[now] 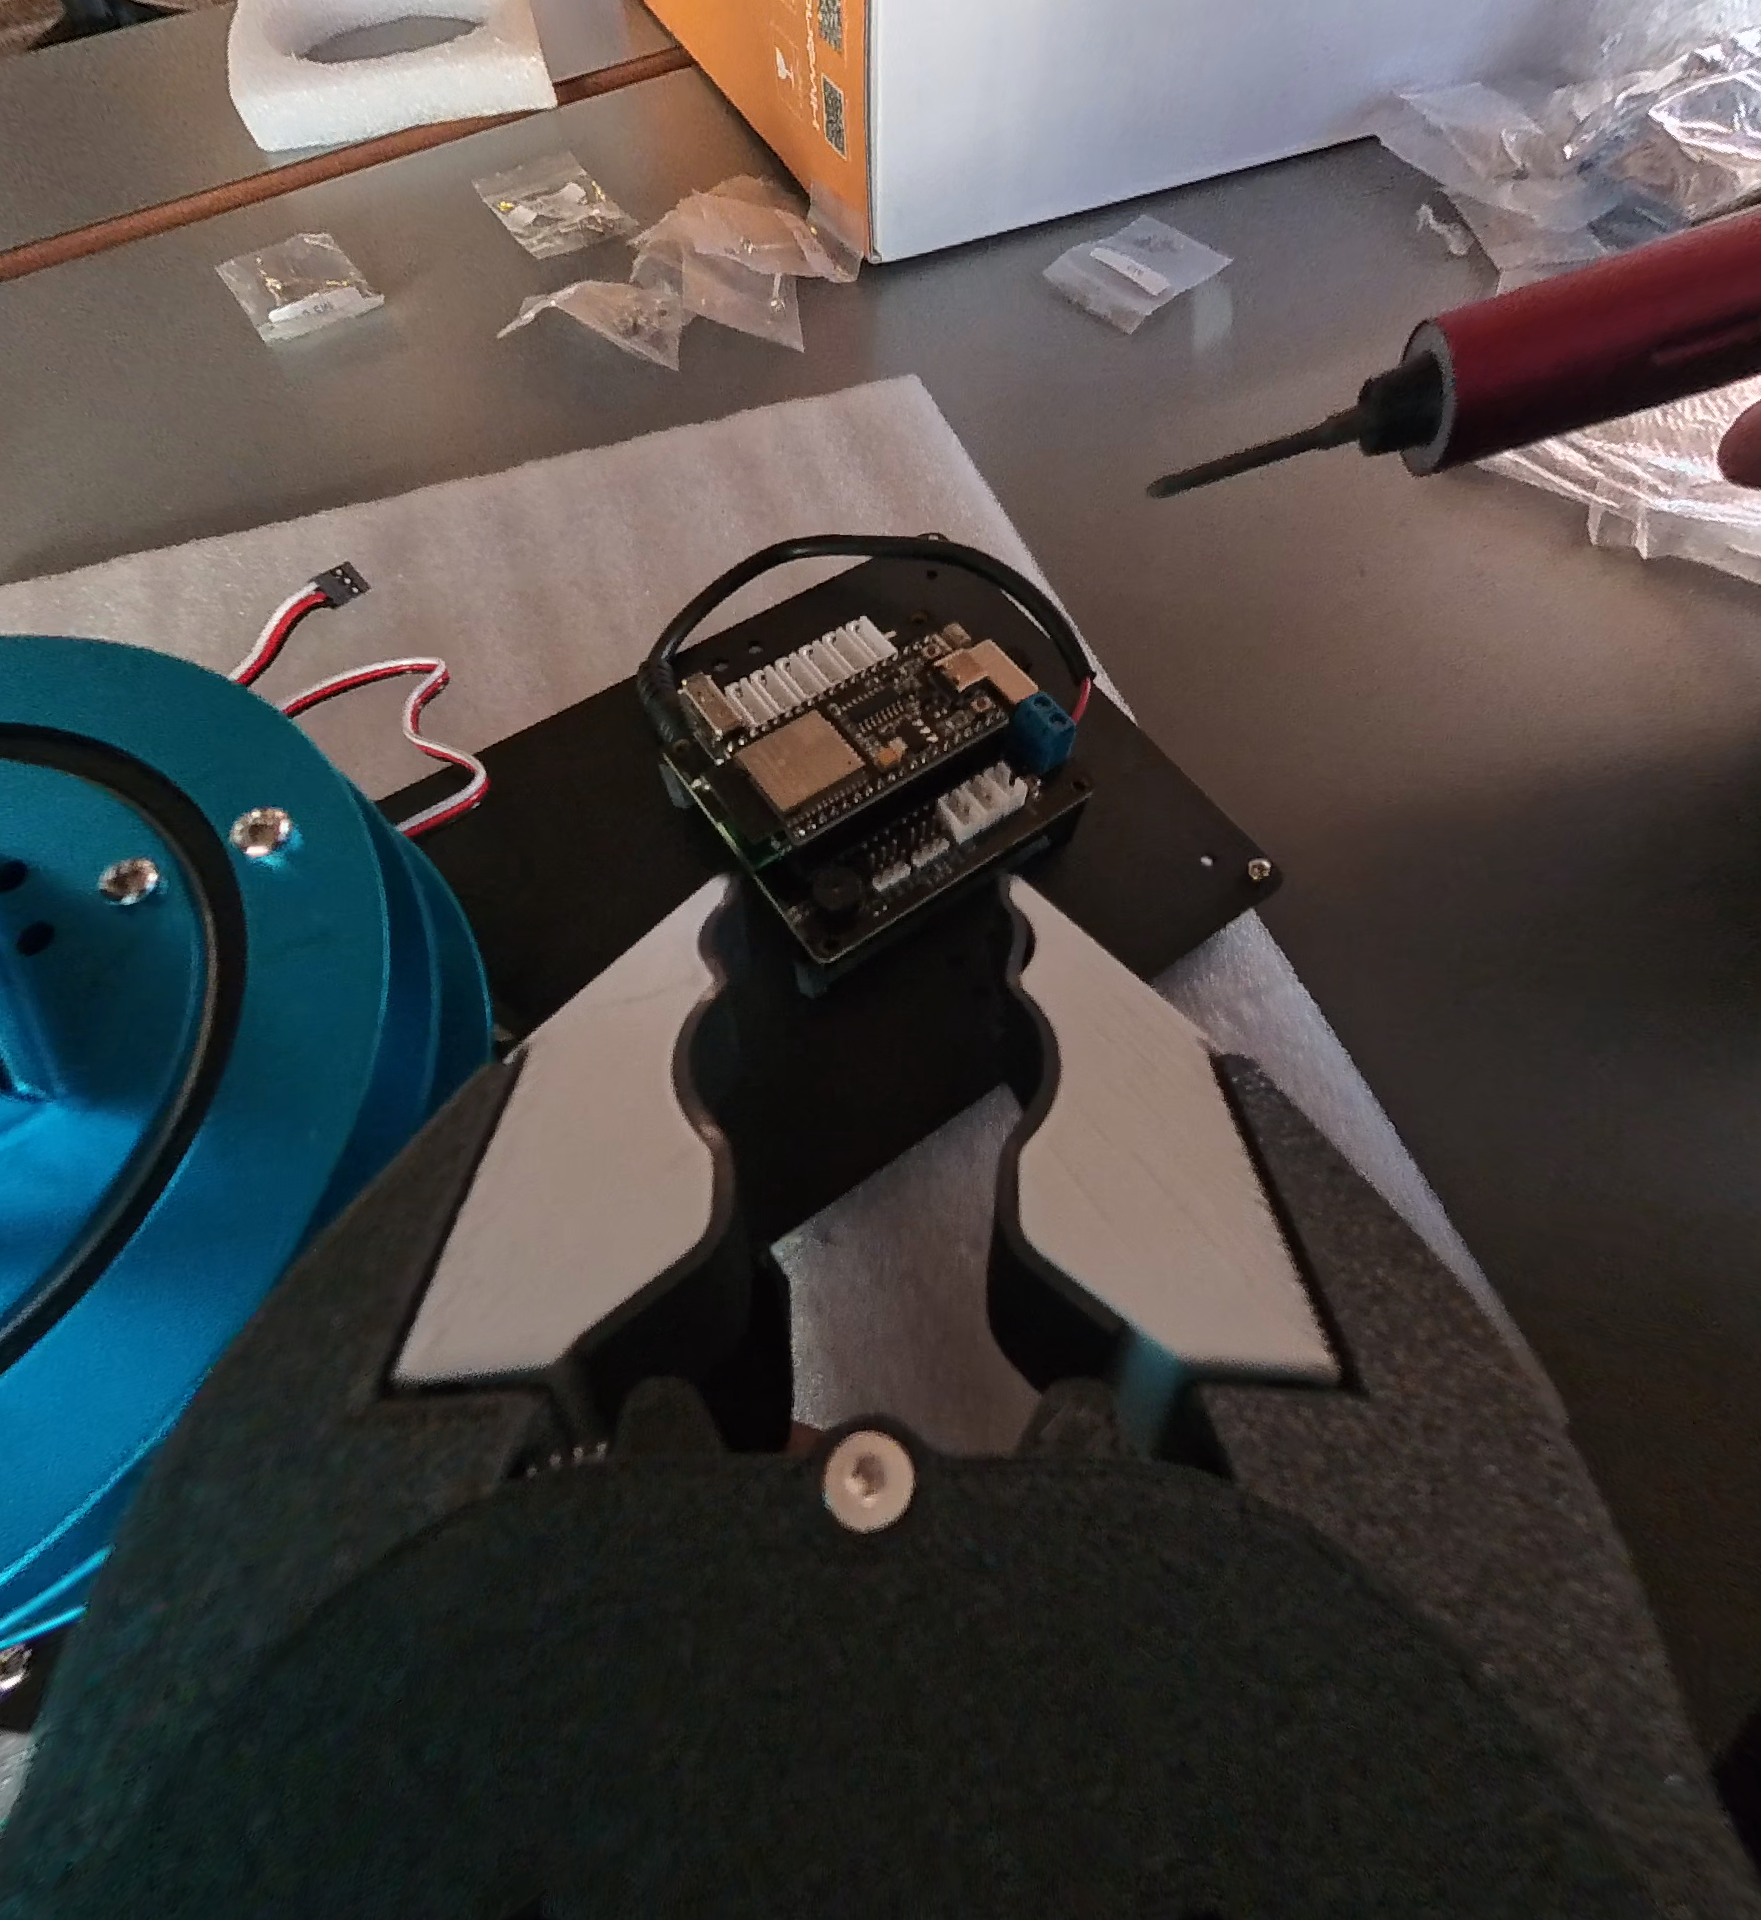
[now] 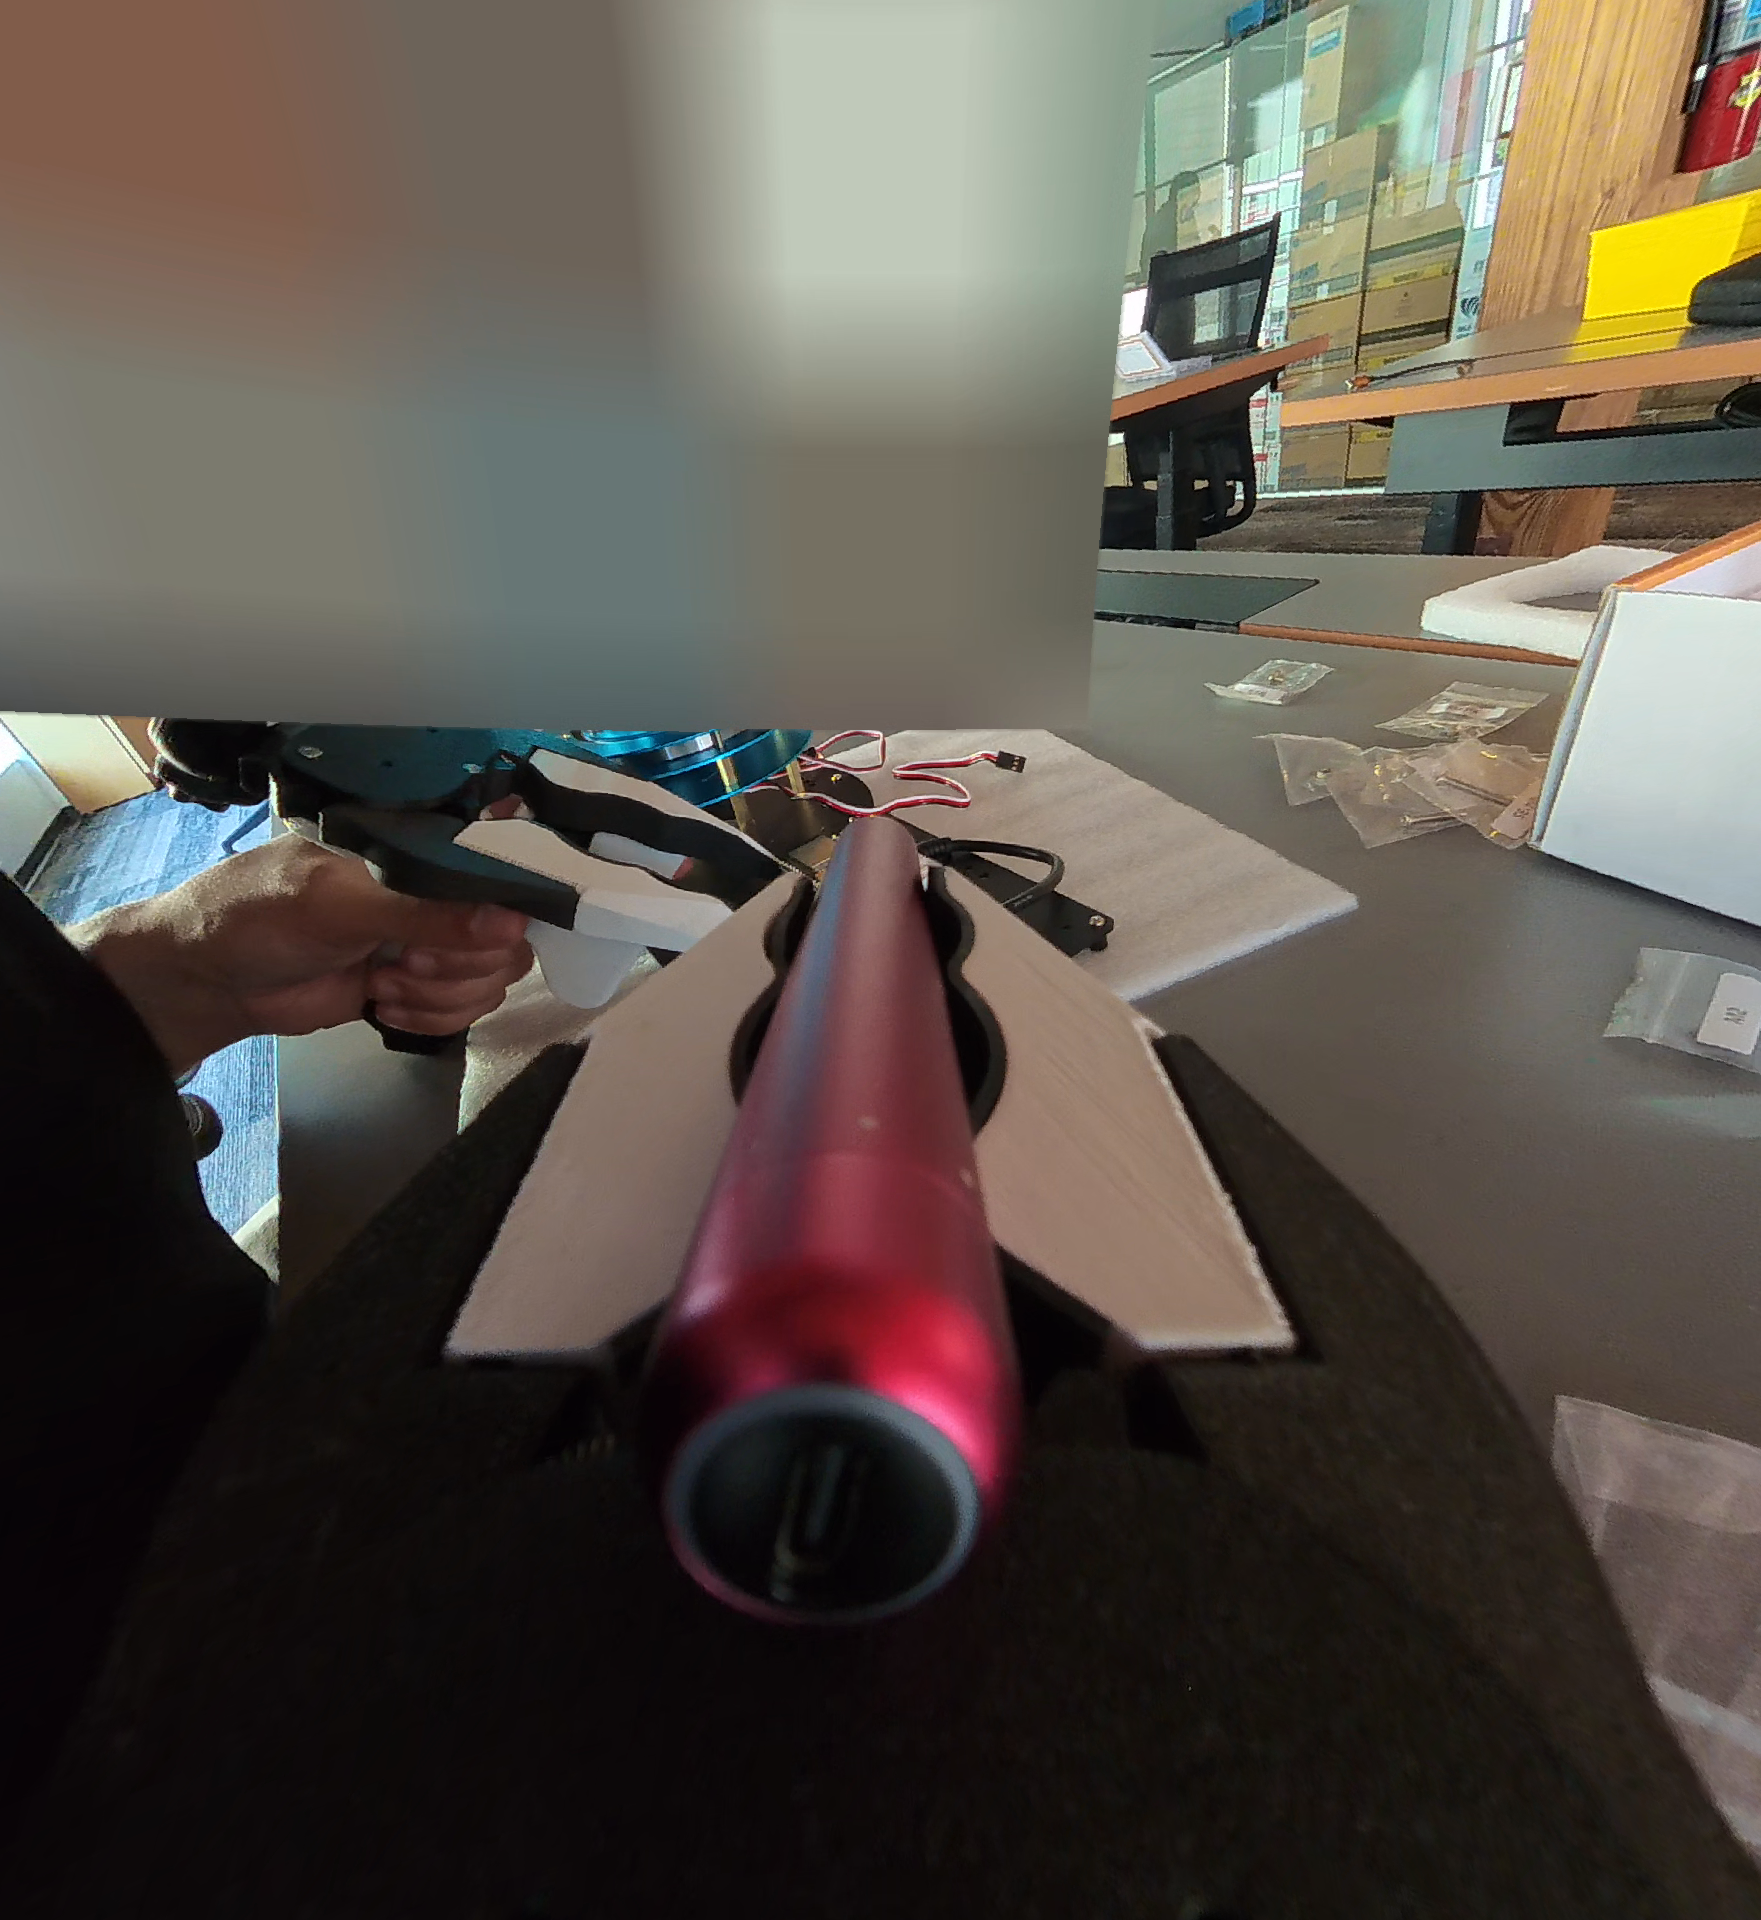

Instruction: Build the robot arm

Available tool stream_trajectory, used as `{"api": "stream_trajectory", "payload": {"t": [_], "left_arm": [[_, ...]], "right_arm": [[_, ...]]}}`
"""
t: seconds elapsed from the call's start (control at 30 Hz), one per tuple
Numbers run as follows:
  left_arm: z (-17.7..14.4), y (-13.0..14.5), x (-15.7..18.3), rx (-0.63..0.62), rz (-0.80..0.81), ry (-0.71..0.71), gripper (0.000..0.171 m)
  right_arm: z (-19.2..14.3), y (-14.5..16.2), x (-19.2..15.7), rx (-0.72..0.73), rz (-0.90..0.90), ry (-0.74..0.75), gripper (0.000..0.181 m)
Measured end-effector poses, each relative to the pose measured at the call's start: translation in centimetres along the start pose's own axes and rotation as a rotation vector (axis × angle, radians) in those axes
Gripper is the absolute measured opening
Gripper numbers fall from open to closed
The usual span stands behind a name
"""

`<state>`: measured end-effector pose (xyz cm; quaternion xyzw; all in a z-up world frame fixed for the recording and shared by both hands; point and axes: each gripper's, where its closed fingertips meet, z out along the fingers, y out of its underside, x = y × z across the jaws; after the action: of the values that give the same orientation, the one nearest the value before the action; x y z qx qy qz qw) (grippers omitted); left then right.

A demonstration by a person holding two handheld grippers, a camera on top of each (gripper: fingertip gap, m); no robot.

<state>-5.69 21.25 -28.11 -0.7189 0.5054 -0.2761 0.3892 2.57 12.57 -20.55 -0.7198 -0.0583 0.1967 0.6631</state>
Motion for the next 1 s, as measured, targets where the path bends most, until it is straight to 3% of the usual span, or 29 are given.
{"api": "stream_trajectory", "payload": {"t": [0.47,1.0], "left_arm": [[-4.6,2.5,-1.3,0.034,0.021,-0.058,0.047],[-4.6,1.3,-0.3,0.110,0.116,-0.017,0.047]], "right_arm": [[0.1,0.3,-0.5,-0.018,-0.043,0.000,0.020],[0.3,0.5,-0.5,-0.027,-0.060,0.010,0.020]]}}
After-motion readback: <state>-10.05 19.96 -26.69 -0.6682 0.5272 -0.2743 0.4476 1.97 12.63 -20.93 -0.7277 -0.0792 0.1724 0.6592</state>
